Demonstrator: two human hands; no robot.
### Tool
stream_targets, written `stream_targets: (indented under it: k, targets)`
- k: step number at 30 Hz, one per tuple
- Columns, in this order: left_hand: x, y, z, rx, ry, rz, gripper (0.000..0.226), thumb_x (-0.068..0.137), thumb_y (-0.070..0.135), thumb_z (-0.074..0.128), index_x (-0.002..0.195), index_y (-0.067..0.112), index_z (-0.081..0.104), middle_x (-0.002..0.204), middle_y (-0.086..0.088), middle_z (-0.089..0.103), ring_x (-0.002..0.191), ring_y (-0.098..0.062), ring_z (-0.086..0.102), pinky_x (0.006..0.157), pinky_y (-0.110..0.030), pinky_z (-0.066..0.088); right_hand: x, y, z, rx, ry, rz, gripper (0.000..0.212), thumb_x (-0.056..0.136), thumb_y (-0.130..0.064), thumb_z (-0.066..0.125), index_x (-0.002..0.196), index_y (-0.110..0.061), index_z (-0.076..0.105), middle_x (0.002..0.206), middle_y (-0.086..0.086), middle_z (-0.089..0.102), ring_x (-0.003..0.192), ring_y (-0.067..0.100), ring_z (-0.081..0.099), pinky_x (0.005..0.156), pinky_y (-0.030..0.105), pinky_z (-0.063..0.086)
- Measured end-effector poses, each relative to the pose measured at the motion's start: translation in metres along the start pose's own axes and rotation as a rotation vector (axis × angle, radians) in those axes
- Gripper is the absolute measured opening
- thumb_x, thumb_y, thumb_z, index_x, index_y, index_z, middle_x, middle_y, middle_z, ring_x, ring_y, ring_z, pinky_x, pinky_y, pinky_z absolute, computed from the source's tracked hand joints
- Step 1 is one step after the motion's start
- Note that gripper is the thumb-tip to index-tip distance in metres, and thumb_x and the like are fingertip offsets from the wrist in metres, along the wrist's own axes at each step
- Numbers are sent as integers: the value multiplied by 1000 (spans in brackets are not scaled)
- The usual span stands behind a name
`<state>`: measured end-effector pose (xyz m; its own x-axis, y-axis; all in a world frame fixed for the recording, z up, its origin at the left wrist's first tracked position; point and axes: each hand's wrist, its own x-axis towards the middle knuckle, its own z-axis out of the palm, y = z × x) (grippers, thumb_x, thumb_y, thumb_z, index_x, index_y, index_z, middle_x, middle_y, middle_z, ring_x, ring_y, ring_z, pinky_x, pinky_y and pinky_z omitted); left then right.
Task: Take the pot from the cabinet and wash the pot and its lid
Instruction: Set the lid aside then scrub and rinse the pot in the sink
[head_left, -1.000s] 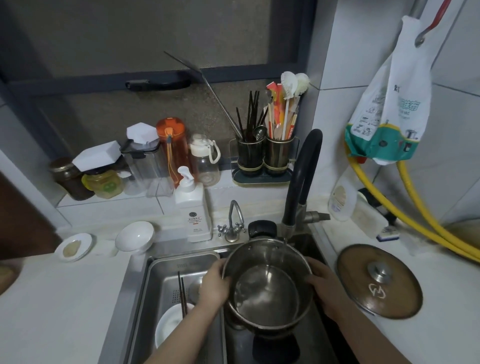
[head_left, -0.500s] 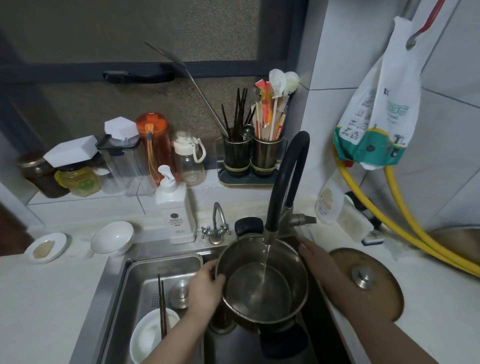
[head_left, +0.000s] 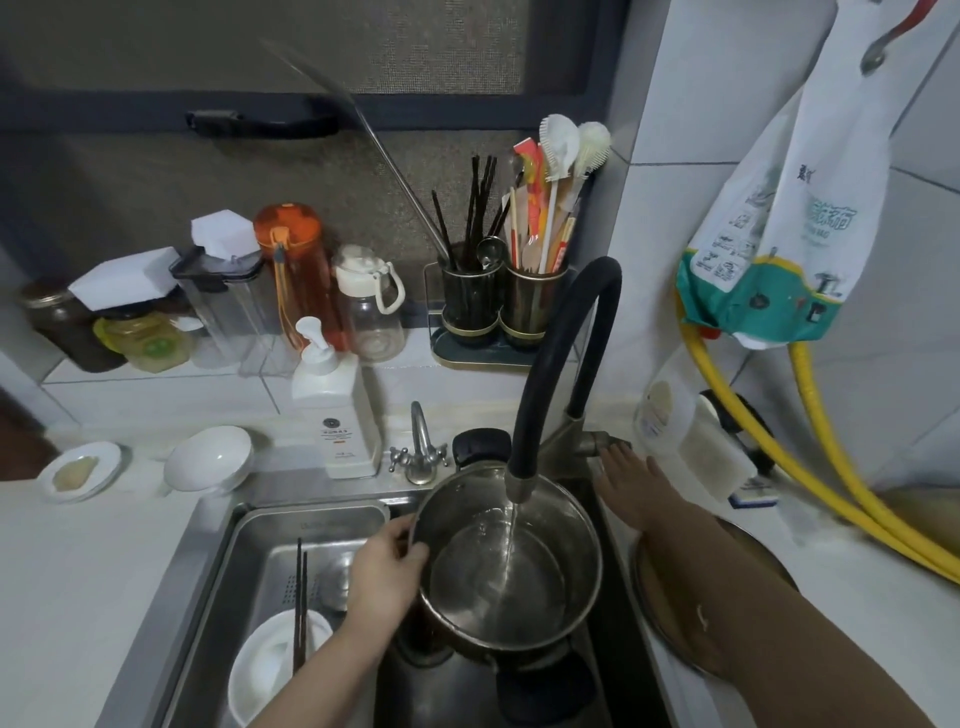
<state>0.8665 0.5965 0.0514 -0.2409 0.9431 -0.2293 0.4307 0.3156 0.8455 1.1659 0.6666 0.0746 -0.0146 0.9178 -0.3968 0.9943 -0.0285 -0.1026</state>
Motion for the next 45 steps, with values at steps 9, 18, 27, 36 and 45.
stream_targets:
  k: [9,18,27,36,45]
  targets:
    - [-1,7,8,-79,4,-87,32,80,8,60,107,21,70,84,-3,75,80,-27,71,77,-49,58,18,-8,-2,413,164,93,57,98,-29,39,145,-3,22,156,18,14,144,33,11,118,41,10]
    - [-4,9,5,-78,-37,-83,31,82,5,57,107,19,68,83,-3,74,77,-26,71,75,-49,58,11,-13,6,482,175,61,62,97,-46,23,145,-6,25,156,15,17,144,30,15,118,42,15]
    - [-12,13,-17,92,-120,-49,22,89,14,54,107,18,65,74,-4,70,55,-29,69,47,-39,58,-110,-95,37,533,120,-463,52,79,-66,47,111,-29,68,127,-16,59,135,0,31,116,31,11]
    - [-20,7,-33,291,-226,88,26,83,21,55,104,13,67,90,-10,74,74,-29,71,71,-38,59,-149,-164,46,267,-67,-384,22,90,-24,54,104,-14,66,105,6,69,98,20,61,90,34,46]
    - [-11,26,-45,467,-430,353,42,93,49,46,130,32,55,135,1,56,124,-19,51,104,-35,42,-173,-150,38,798,-8,-232,19,90,-17,57,102,-15,71,102,4,72,97,12,65,83,11,44]
